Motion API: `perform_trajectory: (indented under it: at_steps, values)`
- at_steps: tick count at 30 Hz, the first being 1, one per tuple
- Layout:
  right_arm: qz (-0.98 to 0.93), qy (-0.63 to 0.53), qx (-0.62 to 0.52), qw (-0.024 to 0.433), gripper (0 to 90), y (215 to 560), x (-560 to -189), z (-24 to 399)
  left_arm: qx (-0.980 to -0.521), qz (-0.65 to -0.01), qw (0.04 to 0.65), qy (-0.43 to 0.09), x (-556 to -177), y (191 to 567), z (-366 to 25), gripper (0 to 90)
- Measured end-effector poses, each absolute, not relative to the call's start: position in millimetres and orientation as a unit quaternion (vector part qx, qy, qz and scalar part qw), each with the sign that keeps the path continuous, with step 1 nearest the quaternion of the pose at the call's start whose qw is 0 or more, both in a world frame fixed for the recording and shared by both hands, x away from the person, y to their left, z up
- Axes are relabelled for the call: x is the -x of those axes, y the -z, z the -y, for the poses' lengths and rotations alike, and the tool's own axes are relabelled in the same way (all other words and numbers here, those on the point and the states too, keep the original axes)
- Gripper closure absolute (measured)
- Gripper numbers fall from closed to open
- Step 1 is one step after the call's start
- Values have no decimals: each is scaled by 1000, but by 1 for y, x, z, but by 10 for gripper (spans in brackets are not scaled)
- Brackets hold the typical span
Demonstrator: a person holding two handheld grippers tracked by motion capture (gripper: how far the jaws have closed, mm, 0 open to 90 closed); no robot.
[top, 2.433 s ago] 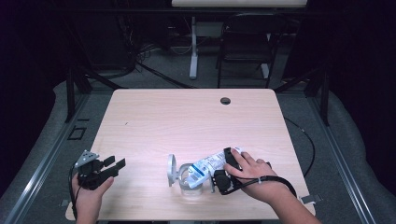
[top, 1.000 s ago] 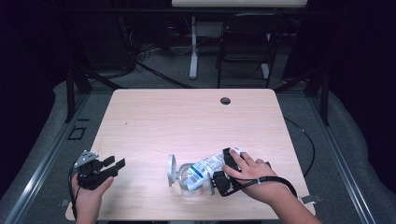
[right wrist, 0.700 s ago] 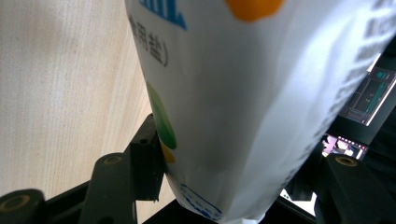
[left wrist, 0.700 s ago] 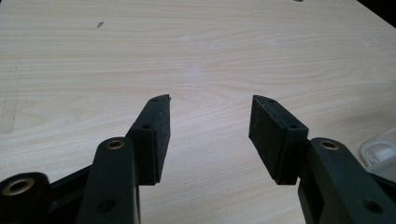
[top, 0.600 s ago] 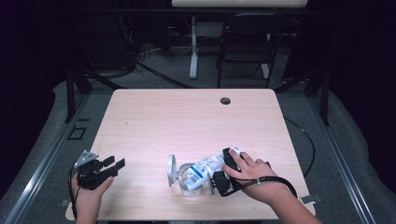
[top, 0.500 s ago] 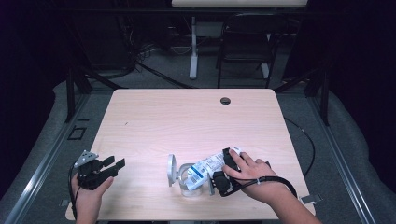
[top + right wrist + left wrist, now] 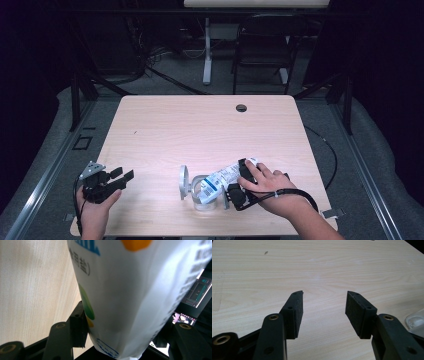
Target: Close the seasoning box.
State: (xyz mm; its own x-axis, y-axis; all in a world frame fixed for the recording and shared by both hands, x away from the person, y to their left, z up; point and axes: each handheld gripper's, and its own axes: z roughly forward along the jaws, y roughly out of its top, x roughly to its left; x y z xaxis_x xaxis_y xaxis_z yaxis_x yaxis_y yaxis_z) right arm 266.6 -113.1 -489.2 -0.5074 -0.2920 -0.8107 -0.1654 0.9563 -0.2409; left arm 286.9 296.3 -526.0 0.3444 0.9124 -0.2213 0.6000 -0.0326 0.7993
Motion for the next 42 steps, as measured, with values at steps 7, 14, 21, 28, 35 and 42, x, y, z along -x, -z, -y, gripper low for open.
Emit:
perform_trajectory:
  at_steps: [7,14,21,28,35,42]
  values:
    - [-864,70,136,480,428,489,-266,112,-695,-544,434,-180,-287,526,-296,485]
    - [-864,71,135,479,428,488,-266,112,-694,-545,434,-181,-287,526,-296,483]
    - [-864,72,135,479,427,488,-266,112,-692,-546,435,-182,-287,527,-297,482]
    - [-865,70,137,479,428,488,-266,112,-692,-546,435,-182,-287,527,-297,481]
    - [-863,75,140,480,428,487,-265,112,-692,-547,435,-182,-287,527,-297,481]
    - [-863,76,140,480,429,487,-266,112,-692,-547,434,-182,-287,527,-297,481]
